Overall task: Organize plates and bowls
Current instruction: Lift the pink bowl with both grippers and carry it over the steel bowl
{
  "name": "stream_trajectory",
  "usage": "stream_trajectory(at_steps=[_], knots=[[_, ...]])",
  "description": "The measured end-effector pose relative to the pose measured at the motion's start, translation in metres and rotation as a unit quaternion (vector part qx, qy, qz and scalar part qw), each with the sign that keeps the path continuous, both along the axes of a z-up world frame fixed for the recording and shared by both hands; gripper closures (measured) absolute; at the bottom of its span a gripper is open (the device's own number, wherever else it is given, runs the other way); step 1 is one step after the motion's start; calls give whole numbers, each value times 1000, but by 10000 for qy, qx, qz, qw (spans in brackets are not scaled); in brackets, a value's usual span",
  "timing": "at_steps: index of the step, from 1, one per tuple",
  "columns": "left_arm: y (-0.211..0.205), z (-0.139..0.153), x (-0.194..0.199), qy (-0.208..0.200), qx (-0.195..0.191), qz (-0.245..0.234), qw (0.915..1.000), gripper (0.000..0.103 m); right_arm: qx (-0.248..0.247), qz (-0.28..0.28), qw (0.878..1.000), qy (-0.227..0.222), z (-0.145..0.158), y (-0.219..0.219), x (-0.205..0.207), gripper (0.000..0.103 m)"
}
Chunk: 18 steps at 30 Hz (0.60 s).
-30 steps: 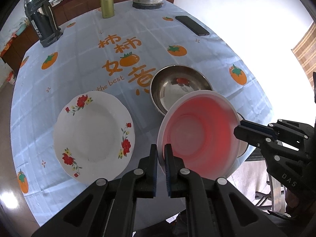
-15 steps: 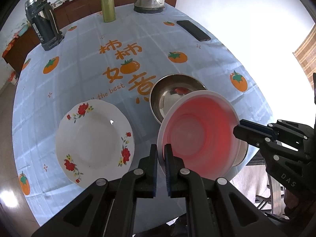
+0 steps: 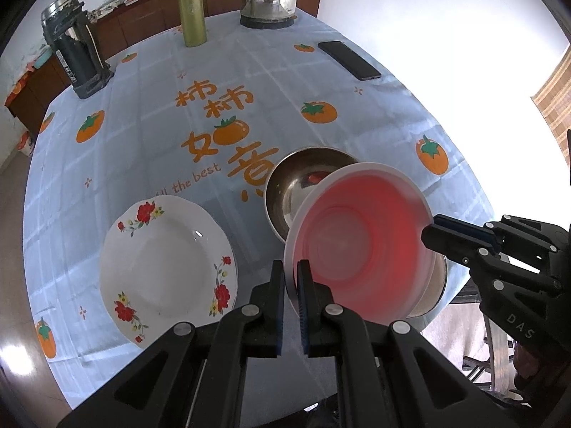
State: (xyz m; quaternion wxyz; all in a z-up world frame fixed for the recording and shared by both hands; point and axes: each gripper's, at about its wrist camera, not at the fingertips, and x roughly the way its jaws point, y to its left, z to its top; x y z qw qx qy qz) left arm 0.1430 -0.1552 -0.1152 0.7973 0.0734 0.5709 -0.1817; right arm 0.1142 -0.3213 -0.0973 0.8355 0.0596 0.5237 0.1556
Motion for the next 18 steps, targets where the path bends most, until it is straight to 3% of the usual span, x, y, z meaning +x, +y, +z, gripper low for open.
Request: stream_trajectory(at_steps=[18], knots=[[-4, -7, 18, 70, 39, 186, 9998, 95, -67, 163, 9998, 20, -8, -4, 24, 94]])
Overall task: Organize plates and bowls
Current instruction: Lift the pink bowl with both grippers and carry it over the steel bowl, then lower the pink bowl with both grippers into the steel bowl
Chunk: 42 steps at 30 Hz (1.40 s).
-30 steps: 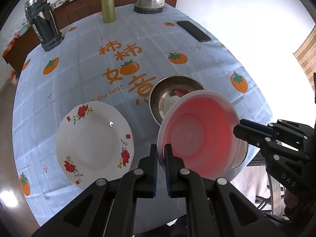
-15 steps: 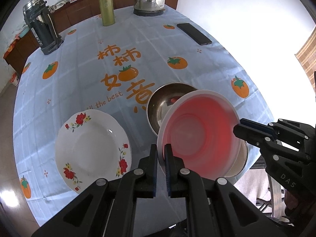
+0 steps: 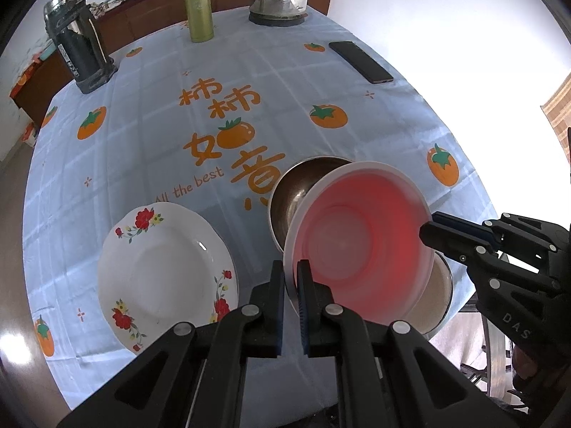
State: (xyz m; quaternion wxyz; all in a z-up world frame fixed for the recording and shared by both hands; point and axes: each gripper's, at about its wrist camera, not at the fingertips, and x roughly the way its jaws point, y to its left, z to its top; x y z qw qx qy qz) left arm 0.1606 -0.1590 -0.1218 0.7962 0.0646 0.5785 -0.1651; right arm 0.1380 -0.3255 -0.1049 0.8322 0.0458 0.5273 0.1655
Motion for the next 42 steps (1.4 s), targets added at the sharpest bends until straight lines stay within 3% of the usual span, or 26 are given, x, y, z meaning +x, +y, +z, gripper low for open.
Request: stream_trajectory(at_steps=[15, 42], knots=[[-3, -8, 17, 49, 64, 95, 9999, 95, -81, 125, 9999, 61, -9, -1, 21, 94], [-17, -28, 43, 509, 68, 135, 9986, 93, -353, 291, 9977, 505, -32, -5, 64, 93]])
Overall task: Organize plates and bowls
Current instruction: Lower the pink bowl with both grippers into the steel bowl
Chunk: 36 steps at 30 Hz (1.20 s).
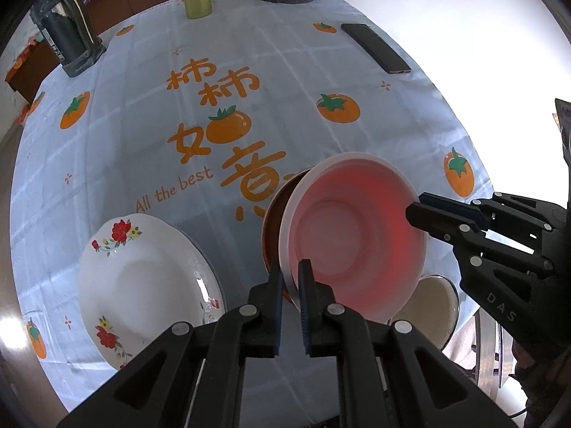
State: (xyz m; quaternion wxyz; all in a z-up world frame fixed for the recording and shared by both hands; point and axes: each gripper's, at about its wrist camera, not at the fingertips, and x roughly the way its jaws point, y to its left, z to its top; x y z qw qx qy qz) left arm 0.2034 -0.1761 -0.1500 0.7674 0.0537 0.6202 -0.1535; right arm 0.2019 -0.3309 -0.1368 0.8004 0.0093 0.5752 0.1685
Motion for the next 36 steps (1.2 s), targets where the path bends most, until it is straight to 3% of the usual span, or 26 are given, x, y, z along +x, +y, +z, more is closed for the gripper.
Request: stream_trajectory(at_steps=[36], knots=[[1, -19, 3, 252, 21, 43, 9997, 92, -179, 159, 9995, 220, -12, 6, 10, 93]])
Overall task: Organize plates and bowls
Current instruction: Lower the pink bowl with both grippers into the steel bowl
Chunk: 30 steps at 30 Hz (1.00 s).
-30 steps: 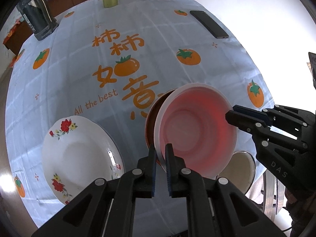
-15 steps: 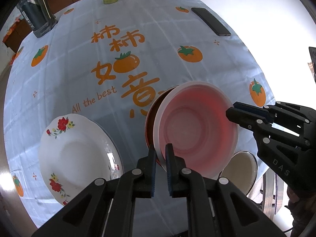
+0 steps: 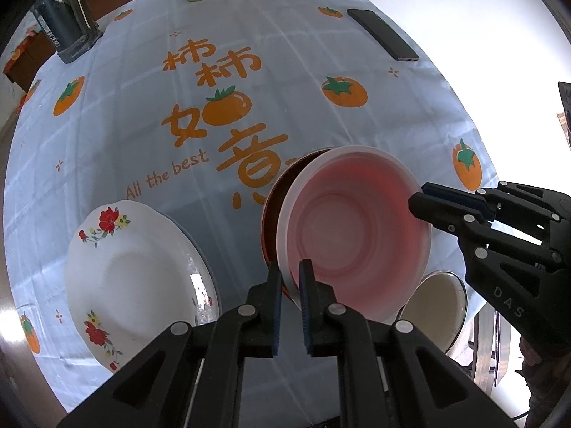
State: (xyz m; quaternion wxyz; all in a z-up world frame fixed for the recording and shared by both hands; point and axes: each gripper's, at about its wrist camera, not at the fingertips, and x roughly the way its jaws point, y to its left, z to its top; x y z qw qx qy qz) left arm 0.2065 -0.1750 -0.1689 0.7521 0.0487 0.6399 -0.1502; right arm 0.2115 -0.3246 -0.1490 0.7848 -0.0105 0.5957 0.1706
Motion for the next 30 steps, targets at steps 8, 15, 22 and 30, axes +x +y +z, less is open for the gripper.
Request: stream_trajectory(at_steps=[8, 15, 22, 30], knots=[[0, -2, 0, 44, 21, 1, 10000, 92, 3, 14, 10000, 19, -2, 0, 0, 93], [0, -3, 1, 63, 28, 14, 10000, 92, -1, 25, 10000, 36, -4, 0, 0, 93], [0, -6, 3, 106, 40, 8, 9999, 92, -9, 41, 10000, 58, -5, 1, 0, 93], [1, -9, 5, 162, 67, -2, 9998, 92, -22, 67, 9999, 94, -7, 3, 2, 93]])
